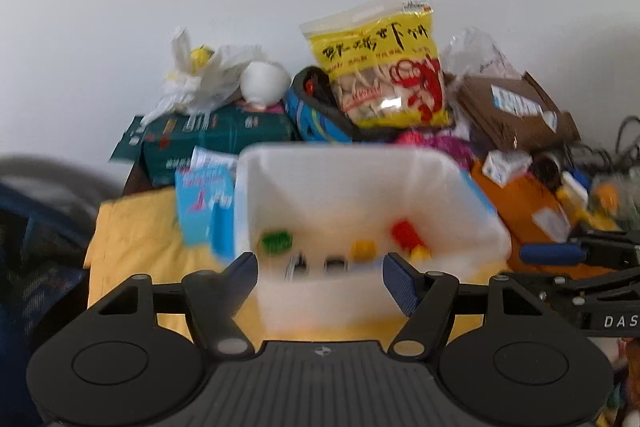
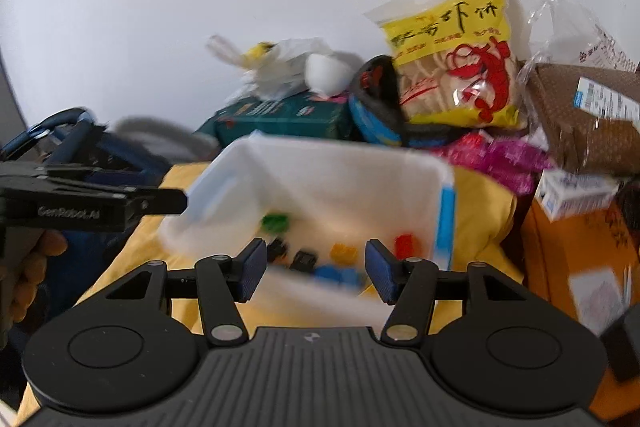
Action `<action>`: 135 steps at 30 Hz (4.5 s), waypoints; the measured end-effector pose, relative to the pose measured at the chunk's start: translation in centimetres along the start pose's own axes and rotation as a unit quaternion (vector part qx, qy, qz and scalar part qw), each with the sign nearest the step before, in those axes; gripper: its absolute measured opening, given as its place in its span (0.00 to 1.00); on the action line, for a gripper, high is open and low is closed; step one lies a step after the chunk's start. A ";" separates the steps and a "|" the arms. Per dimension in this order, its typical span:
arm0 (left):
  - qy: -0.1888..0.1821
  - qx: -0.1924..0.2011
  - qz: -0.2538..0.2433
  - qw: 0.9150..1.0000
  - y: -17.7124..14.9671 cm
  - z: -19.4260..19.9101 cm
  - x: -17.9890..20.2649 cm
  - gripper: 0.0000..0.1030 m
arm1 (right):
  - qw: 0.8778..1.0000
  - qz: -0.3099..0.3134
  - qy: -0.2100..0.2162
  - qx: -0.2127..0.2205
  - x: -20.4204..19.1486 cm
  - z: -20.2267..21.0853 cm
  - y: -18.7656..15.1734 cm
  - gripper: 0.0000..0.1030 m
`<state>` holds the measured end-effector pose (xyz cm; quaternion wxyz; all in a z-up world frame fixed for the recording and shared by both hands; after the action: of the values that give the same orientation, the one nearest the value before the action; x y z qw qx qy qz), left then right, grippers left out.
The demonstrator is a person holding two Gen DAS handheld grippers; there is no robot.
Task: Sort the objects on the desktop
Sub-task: 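Grasp the black car with the right tool while the left grasps the yellow-black car, then carry both cars over the bin and release them, then grasp the dark green car with the right tool while the left grasps the red block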
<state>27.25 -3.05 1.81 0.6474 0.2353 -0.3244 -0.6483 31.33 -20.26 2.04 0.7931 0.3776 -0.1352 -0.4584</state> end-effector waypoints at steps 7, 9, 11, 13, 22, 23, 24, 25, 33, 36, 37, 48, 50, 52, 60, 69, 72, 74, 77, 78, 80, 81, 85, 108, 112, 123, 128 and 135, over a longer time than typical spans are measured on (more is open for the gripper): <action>0.015 -0.048 0.022 0.998 -11.0 0.6 -1.2 0.70 | 0.995 -0.040 0.019 -0.088 -2.0 -2.1 -12.1 0.57; 0.015 -0.067 0.025 0.997 -13.2 0.7 -1.3 0.70 | 0.990 -0.074 0.041 -0.109 -2.5 -3.4 -14.4 0.57; 0.010 -0.075 0.028 0.997 -14.5 0.9 -1.2 0.70 | 0.988 -0.089 0.039 -0.118 -2.8 -4.3 -15.3 0.57; 0.006 -0.079 0.022 0.997 -15.3 1.2 -0.9 0.70 | 0.987 -0.095 0.033 -0.123 -3.0 -5.2 -15.6 0.57; -0.017 -0.074 0.003 0.997 -16.3 1.3 1.1 0.70 | 0.986 -0.090 0.049 -0.132 -3.4 -6.0 -16.7 0.32; -0.025 -0.076 -0.004 0.997 -16.5 1.1 1.7 0.70 | 0.987 -0.084 0.046 -0.127 -3.3 -5.7 -16.7 0.32; -0.032 -0.077 -0.009 0.996 -16.9 0.9 2.4 0.70 | 0.988 -0.080 0.043 -0.122 -3.0 -5.2 -16.6 0.32; -0.039 -0.078 -0.016 0.996 -17.1 0.6 3.1 0.70 | 0.989 -0.078 0.040 -0.118 -2.6 -4.9 -16.6 0.32; -0.074 -0.104 -0.082 0.988 -18.9 -2.5 8.8 0.65 | 0.990 -0.032 -0.011 -0.139 0.1 -2.1 -20.0 0.33; -0.082 -0.109 -0.085 0.987 -19.1 -3.7 10.0 0.65 | 0.989 -0.016 -0.024 -0.148 0.4 -1.7 -21.6 0.34; -0.081 -0.113 -0.089 0.986 -19.2 -4.1 10.3 0.65 | 0.989 -0.012 -0.029 -0.146 0.3 -1.6 -21.7 0.40; -0.066 -0.104 -0.119 0.985 -19.2 -5.3 10.2 0.35 | 0.990 -0.001 -0.057 -0.127 0.5 -2.6 -21.0 0.53; -0.071 -0.106 -0.112 0.985 -19.2 -5.1 9.8 0.34 | 0.991 0.010 -0.053 -0.124 0.2 -2.9 -20.9 0.45; -0.070 -0.104 -0.113 0.986 -19.2 -4.7 9.6 0.33 | 0.991 0.018 -0.047 -0.123 0.0 -2.8 -20.7 0.32; -0.068 -0.078 -0.071 0.992 -17.9 -1.8 7.1 0.33 | 0.993 0.002 -0.040 -0.111 0.5 -1.5 -20.4 0.32; -0.048 -0.039 0.003 0.998 -13.7 1.9 2.3 0.33 | 0.998 -0.022 -0.017 -0.064 -0.1 0.5 -16.3 0.32; -0.045 -0.025 0.014 0.999 -11.5 2.7 1.5 0.33 | 0.999 -0.026 -0.006 -0.046 -0.5 1.1 -14.2 0.32; -0.044 -0.015 0.014 0.999 -10.1 3.2 1.3 0.33 | 0.999 -0.029 0.001 -0.033 -0.7 1.5 -12.6 0.32; -0.043 -0.002 0.014 0.999 -7.7 3.8 1.1 0.33 | 0.999 -0.031 0.008 -0.015 -0.8 2.1 -10.2 0.32; -0.044 0.000 0.014 0.999 -7.0 3.9 1.0 0.33 | 0.999 -0.031 0.009 -0.010 -0.9 2.3 -9.5 0.32; -0.045 0.005 0.013 0.999 -5.7 4.1 1.0 0.33 | 0.999 -0.034 0.012 -0.001 -0.8 2.6 -8.2 0.32; -0.045 0.006 0.012 0.999 -5.2 4.2 1.0 0.33 | 0.999 -0.035 0.012 0.003 -0.7 2.7 -7.6 0.32; -0.044 0.008 0.017 0.999 -3.2 4.2 0.7 0.33 | 0.999 -0.037 0.014 0.014 -0.3 3.1 -5.7 0.32; -0.051 -0.011 0.020 0.998 6.2 1.7 1.6 0.33 | 0.999 -0.028 0.028 0.019 0.8 3.2 2.7 0.32; -0.050 -0.017 0.021 0.998 7.1 1.1 1.5 0.33 | 0.999 -0.031 0.029 0.007 0.7 2.5 3.3 0.32; -0.047 -0.046 0.009 0.998 9.5 -1.5 1.6 0.33 | 0.999 -0.037 0.019 -0.019 1.4 0.1 4.8 0.32; -0.041 -0.056 0.006 0.998 9.9 -2.7 1.7 0.33 | 0.999 -0.028 0.009 -0.036 1.8 -1.4 5.2 0.32; 0.010 -0.057 0.024 0.998 9.8 -4.4 0.0 0.64 | 0.998 -0.016 -0.018 -0.064 2.7 -3.8 5.6 0.55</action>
<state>37.20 -3.06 5.95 0.6786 0.1963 -0.2858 -0.6475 38.50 -19.04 3.16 0.8057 0.3199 -0.1145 -0.4852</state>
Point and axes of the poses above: each gripper's, at about its wrist camera, not at the fingertips, and z roughly against the way its jaws point, x to its right, y to its top, the point moved 9 cm from there along -z, roughly the way its jaws point, and after that the axes turned 5 degrees about -x, right-handed, at the moved point
